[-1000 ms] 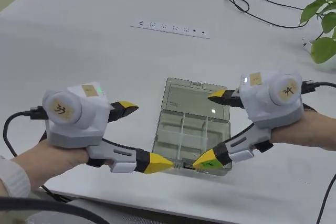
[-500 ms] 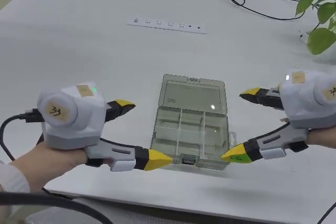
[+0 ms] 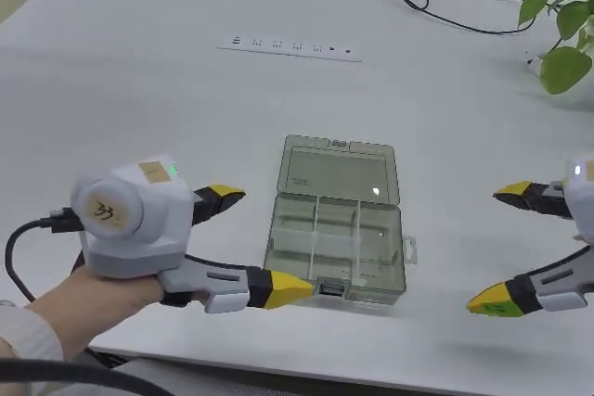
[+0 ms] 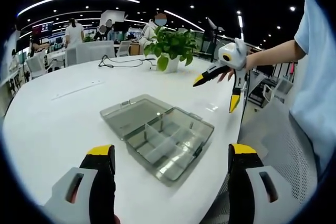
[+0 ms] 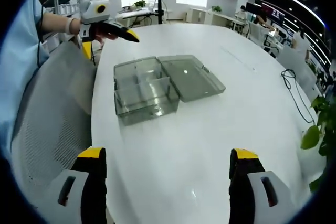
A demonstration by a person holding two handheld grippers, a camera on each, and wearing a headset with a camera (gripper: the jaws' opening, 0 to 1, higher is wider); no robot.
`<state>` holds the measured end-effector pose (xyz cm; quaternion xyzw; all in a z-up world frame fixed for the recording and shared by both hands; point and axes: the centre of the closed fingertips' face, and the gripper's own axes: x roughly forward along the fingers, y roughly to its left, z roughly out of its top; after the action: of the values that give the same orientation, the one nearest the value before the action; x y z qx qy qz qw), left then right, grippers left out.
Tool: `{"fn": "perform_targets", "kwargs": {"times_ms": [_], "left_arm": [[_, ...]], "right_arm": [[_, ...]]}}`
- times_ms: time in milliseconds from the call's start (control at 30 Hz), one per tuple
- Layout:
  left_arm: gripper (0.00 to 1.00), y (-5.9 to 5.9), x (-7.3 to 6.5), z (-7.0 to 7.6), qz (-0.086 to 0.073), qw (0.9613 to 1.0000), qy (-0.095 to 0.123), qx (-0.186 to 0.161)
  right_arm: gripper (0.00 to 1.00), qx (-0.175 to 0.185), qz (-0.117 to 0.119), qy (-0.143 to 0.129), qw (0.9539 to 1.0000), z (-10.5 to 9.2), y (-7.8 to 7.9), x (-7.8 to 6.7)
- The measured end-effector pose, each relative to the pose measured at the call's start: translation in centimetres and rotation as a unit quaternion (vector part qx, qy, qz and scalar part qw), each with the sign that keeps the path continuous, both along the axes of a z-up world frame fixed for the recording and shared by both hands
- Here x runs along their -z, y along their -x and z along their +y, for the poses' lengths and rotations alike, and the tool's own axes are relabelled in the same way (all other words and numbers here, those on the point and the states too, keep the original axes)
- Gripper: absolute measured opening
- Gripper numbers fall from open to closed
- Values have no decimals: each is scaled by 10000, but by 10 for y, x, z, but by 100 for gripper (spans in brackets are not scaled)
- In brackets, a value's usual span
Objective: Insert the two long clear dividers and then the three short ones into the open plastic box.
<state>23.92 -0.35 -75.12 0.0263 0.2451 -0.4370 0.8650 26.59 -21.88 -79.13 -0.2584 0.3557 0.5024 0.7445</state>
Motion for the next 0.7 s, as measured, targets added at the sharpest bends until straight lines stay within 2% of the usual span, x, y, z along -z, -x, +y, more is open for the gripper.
{"fn": "perform_targets", "kwargs": {"times_ms": [200, 233, 300, 500, 600, 700], "left_arm": [[90, 0, 2, 0, 32, 10000, 9, 3], [90, 0, 2, 1, 34, 10000, 6, 3], [90, 0, 3, 2, 44, 10000, 10, -4], [89, -1, 5, 5, 68, 10000, 11, -24], [89, -1, 5, 5, 72, 10000, 15, -46], [89, -1, 5, 5, 72, 10000, 19, -58]], "right_arm": [[95, 2, 125, 300, 9995, -24, 3, 13], [94, -49, 156, 488, 9987, -31, 5, 17], [93, -142, 174, 684, 9974, -39, 6, 22], [89, -297, 275, 996, 9942, -56, 6, 32], [85, -462, 309, 1269, 9904, -65, 5, 38], [81, -584, 337, 1392, 9880, -67, 5, 40]]}}
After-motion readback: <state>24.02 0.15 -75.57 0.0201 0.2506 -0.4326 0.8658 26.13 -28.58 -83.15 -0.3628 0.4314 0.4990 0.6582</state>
